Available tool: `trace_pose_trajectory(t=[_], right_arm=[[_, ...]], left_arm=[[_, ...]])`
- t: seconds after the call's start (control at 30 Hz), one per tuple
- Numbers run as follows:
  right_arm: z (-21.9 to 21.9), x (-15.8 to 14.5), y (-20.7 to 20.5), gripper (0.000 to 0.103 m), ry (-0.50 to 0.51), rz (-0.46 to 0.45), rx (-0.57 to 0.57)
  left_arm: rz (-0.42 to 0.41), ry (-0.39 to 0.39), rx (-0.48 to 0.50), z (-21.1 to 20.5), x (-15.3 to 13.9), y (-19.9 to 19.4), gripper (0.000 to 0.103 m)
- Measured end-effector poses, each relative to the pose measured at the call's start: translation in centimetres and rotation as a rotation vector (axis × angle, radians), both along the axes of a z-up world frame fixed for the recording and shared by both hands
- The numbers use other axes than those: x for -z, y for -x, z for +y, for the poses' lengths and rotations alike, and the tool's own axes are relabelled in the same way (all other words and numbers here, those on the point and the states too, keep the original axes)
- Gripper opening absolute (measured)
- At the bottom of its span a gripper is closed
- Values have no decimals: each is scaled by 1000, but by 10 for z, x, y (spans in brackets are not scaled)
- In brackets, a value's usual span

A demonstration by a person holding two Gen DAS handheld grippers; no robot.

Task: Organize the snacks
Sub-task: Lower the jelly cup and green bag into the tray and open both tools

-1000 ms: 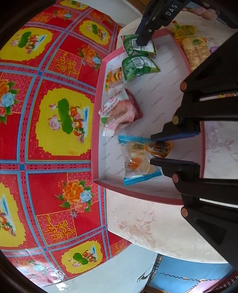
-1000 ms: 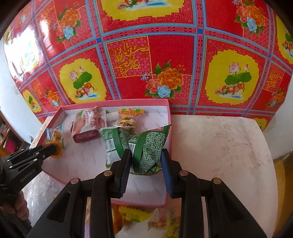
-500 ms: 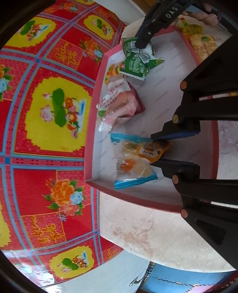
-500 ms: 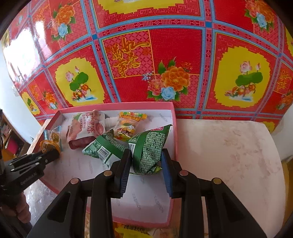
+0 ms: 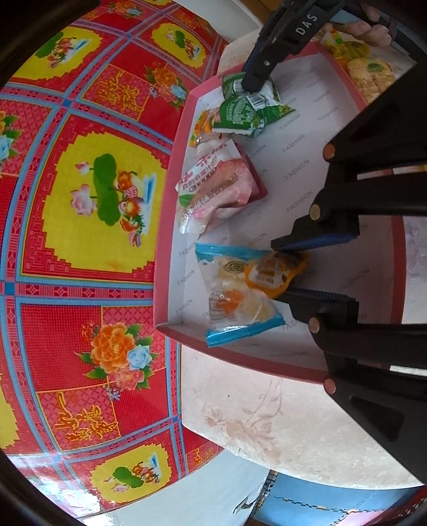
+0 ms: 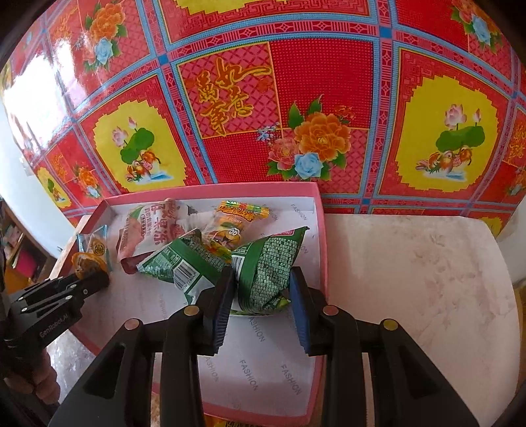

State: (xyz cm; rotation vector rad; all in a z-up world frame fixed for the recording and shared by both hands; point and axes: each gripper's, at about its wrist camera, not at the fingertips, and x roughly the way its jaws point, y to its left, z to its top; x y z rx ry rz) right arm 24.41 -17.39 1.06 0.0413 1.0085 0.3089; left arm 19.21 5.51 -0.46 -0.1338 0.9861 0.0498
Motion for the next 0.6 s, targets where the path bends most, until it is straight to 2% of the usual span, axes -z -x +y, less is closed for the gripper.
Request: trace_pose_trajectory(t=[0.13,0.27,0.4,0.6], right_arm=[[0,-1,1,34,-16,-2,1],[-4,-6,5,38,-38,-8,0],[-6,-16,13,50,-46,-39,-9],[-10,-31,24,52,-69,-68,-5]], left_arm=[[6,35,7,0,-4,3,37],[-2,40,24,-6,-12,9,53],[-16,55,32,-10,-24,17,55],[-36,66,46,-18,-41,30,55]])
